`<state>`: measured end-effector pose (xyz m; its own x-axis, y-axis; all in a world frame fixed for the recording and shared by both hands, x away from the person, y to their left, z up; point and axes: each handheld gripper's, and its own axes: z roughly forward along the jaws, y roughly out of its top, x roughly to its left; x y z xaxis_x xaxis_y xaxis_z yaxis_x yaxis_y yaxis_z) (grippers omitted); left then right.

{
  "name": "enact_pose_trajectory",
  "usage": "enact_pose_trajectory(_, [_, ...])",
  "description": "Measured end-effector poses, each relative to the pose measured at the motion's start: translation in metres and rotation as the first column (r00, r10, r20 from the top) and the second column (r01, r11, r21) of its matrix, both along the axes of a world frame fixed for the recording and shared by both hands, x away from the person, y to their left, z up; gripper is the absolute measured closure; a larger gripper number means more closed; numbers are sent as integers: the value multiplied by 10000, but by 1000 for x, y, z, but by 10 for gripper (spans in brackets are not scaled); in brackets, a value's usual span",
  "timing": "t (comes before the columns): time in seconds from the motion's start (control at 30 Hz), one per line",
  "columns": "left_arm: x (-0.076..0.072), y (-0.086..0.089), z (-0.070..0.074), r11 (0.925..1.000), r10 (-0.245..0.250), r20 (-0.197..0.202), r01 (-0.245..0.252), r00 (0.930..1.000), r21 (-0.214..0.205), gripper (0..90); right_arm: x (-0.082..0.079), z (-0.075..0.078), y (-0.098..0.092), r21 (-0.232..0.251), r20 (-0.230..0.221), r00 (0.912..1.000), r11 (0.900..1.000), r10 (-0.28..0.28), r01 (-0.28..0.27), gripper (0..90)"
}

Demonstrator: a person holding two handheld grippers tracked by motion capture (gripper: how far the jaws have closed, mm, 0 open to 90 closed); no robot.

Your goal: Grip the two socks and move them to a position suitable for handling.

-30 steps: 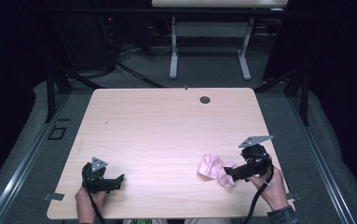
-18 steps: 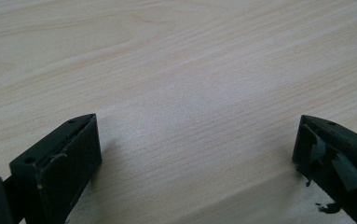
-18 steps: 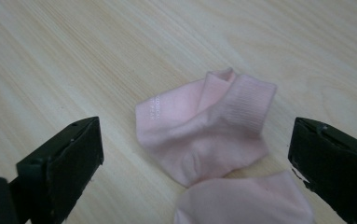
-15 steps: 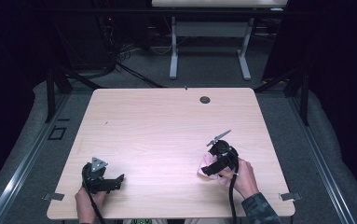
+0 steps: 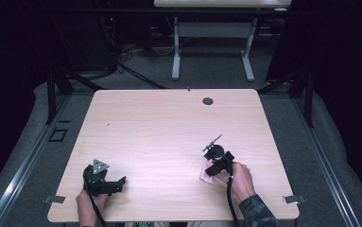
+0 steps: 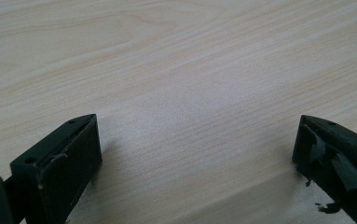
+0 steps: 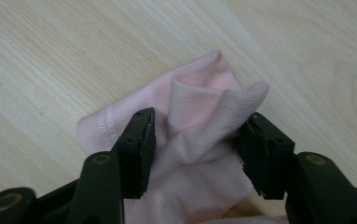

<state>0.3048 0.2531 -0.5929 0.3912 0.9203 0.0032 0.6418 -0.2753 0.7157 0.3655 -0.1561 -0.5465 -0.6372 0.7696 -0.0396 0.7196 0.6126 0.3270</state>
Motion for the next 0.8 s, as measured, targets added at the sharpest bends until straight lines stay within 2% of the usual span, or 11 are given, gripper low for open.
enact_pose_trajectory(0.03, [0, 0, 0, 10000, 0, 0, 0, 10000, 0, 9, 0, 0, 0, 0, 0, 10000, 10000, 0, 0, 480])
enact_pose_trajectory(0.1, [0, 0, 0, 10000, -9, 1, 9, 10000, -6, 9, -2, 0, 3, -420, 178, 9998, 9991, 91, -83, 541])
enact_pose_trajectory(0.3, [0, 0, 0, 10000, -25, 4, 25, 10000, 15, 13, -3, 0, 4, -677, 498, 9987, 9977, 54, -20, 723])
enact_pose_trajectory(0.43, [0, 0, 0, 10000, -21, 5, 21, 10000, 19, 13, -3, -1, 2, -507, 637, 9980, 9987, -66, 98, 767])
enact_pose_trajectory(0.47, [0, 0, 0, 10000, -17, -3, 17, 10000, 13, 13, 0, 1, -3, -280, 443, 9990, 9996, 9, 3, 779])
enact_pose_trajectory(0.5, [0, 0, 0, 10000, -22, 1, 22, 10000, 19, 13, 1, 0, -5, 92, 492, 9986, 9998, -173, 169, 781])
enact_pose_trajectory(0.57, [0, 0, 0, 10000, -18, -3, 18, 10000, 13, 13, 2, 5, -9, 336, 417, 9989, 9993, -195, 181, 783])
enact_pose_trajectory(0.67, [0, 0, 0, 10000, -11, 6, 11, 10000, 5, 13, 1, 17, -12, 656, 583, 9981, 9977, -184, 146, 781])
enact_pose_trajectory(0.7, [0, 0, 0, 10000, -14, 0, 14, 10000, 8, 13, -1, 21, -12, 977, 725, 9971, 9951, -229, 157, 781])
enact_pose_trajectory(0.73, [0, 0, 0, 10000, -15, -1, 15, 10000, 8, 13, -2, 27, -12, 930, 776, 9969, 9956, -124, 51, 780])
enact_pose_trajectory(0.8, [0, 0, 0, 10000, -16, -2, 16, 10000, 8, 13, -6, 36, -10, 1548, 1039, 9945, 9879, -160, -3, 780])
